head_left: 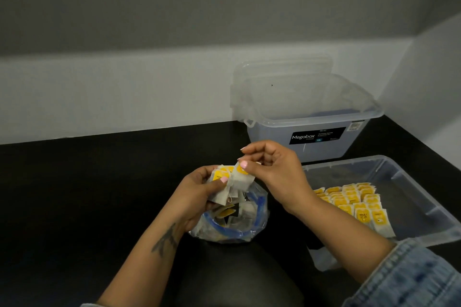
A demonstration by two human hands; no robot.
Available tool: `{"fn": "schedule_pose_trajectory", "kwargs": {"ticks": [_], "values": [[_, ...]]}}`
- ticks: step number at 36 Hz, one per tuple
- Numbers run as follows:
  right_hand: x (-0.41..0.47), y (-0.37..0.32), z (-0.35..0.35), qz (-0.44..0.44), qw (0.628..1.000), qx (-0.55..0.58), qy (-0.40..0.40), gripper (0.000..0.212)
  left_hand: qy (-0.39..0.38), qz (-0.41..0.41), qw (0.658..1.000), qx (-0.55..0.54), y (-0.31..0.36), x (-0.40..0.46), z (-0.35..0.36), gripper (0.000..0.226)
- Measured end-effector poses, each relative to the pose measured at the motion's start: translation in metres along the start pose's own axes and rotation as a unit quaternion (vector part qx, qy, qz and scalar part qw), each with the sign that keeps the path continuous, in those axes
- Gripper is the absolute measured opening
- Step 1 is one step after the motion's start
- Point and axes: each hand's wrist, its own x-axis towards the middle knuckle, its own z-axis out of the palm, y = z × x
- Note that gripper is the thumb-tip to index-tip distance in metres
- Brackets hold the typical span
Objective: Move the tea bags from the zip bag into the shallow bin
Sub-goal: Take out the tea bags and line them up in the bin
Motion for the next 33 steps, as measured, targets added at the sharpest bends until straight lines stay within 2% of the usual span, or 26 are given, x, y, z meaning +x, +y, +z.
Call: {"fn": "schedule_pose_trajectory", "kwargs": {"ticks": [4, 10, 16, 23, 25, 30, 33], "values": [[0.003, -0.003, -0.005, 0.045, 0.998, 0.038, -0.008, 0.034, -0.018, -0.008, 0.999, -0.037, -0.001, -0.001, 0.009, 0.020], [0.005, 0.002, -0.015, 0.048, 0.997, -0.062, 0.006, 0.045, -0.055, -0.019, 0.994, -0.096, -0.001, -0.004, 0.023, 0.023], [0.006, 0.002, -0.030, 0.032, 0.994, -0.107, -0.009, 0.042, -0.050, 0.022, 0.998, -0.028, 0.000, -0.003, 0.040, 0.023], [0.017, -0.015, -0.066, 0.015, 0.969, -0.236, -0.076, 0.032, -0.042, 0.075, 0.995, 0.054, 0.003, 0.000, 0.061, 0.034], [0.021, -0.023, -0.078, 0.025, 0.957, -0.273, -0.090, 0.031, -0.044, 0.080, 0.994, 0.057, 0.003, 0.001, 0.069, 0.035], [0.022, -0.038, -0.108, 0.062, 0.952, -0.264, -0.140, 0.021, -0.034, 0.083, 0.995, 0.051, 0.004, 0.003, 0.083, 0.034], [0.018, -0.044, -0.128, 0.068, 0.938, -0.302, -0.157, 0.015, -0.017, 0.084, 0.995, 0.040, 0.006, 0.004, 0.087, 0.032]]}}
